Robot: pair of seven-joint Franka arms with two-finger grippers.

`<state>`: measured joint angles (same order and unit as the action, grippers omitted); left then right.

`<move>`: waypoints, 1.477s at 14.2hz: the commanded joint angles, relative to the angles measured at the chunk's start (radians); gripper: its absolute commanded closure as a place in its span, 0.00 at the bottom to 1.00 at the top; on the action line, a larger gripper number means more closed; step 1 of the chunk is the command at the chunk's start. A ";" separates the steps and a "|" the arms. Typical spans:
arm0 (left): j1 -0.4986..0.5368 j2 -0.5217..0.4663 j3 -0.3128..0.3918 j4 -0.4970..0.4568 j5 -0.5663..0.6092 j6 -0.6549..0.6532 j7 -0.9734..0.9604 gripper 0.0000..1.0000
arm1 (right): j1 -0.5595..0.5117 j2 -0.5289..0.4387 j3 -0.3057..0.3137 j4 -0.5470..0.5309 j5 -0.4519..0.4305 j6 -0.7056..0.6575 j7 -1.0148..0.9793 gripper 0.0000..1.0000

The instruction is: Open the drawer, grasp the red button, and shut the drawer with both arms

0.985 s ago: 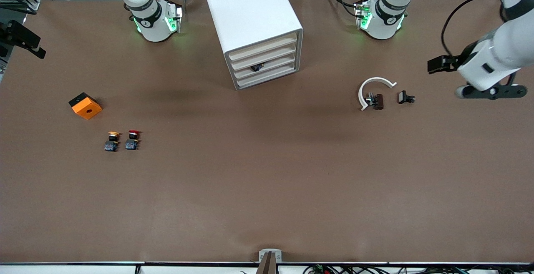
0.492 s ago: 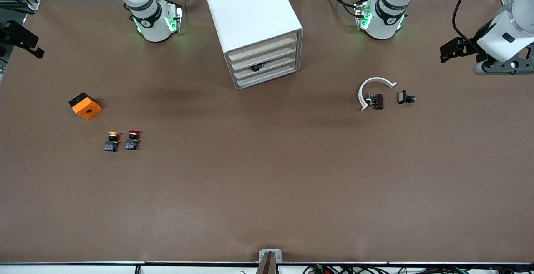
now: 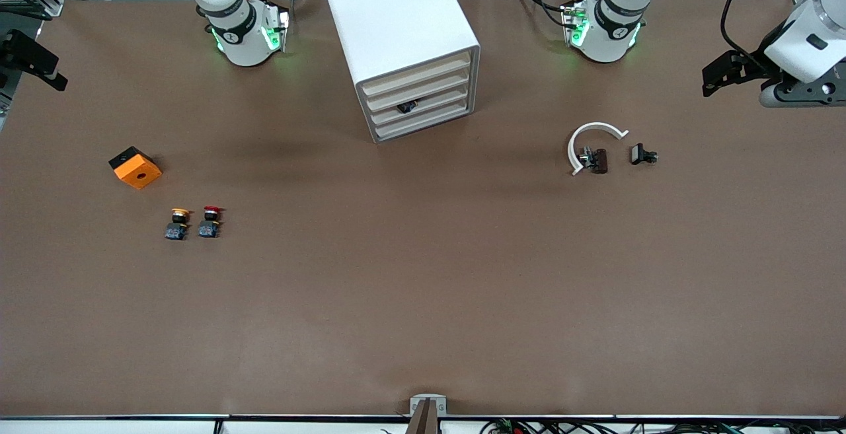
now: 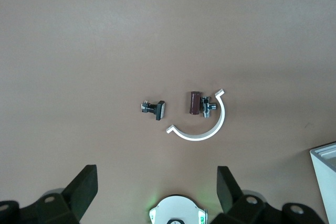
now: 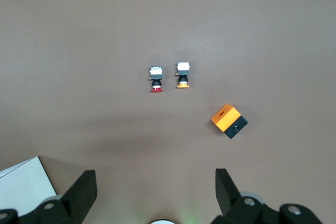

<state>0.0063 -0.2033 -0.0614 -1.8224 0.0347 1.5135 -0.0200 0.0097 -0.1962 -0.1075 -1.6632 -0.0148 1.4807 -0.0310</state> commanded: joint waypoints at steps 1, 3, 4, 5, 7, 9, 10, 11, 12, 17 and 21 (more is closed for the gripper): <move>-0.005 0.013 -0.006 0.047 -0.015 -0.001 0.017 0.00 | -0.014 -0.023 0.006 -0.018 0.006 0.000 -0.015 0.00; -0.006 0.016 -0.008 0.073 -0.015 -0.007 0.012 0.00 | -0.014 -0.023 0.008 -0.018 0.006 0.000 -0.015 0.00; -0.002 0.018 -0.008 0.086 -0.019 -0.013 0.012 0.00 | -0.014 -0.023 0.008 -0.018 0.006 0.000 -0.015 0.00; 0.001 0.019 -0.006 0.089 -0.030 -0.019 0.015 0.00 | -0.016 -0.023 0.008 -0.018 0.006 0.000 -0.015 0.00; 0.003 0.021 -0.006 0.089 -0.036 -0.021 0.015 0.00 | -0.016 -0.023 0.006 -0.018 0.006 -0.008 -0.017 0.00; -0.003 0.025 -0.008 0.091 -0.038 -0.021 0.009 0.00 | -0.014 -0.025 0.008 -0.018 0.006 -0.008 -0.017 0.00; -0.008 0.025 -0.008 0.089 -0.038 -0.021 0.008 0.00 | -0.016 -0.025 0.008 -0.018 0.006 -0.010 -0.017 0.00; -0.009 0.027 -0.009 0.089 -0.038 -0.021 0.008 0.00 | -0.016 -0.025 0.006 -0.018 0.006 -0.010 -0.017 0.00; -0.014 0.028 -0.009 0.092 -0.038 -0.021 0.008 0.00 | -0.017 -0.025 0.008 -0.018 0.006 -0.010 -0.017 0.00; -0.019 0.035 -0.014 0.104 -0.038 -0.021 0.002 0.00 | -0.039 -0.023 0.014 -0.020 0.006 -0.008 -0.020 0.00; -0.014 0.035 -0.015 0.109 -0.038 -0.021 -0.050 0.00 | -0.059 -0.025 0.029 -0.020 0.006 -0.008 -0.020 0.00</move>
<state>-0.0107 -0.1783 -0.0729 -1.7389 0.0092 1.5110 -0.0455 -0.0096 -0.1965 -0.1075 -1.6634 -0.0148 1.4739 -0.0341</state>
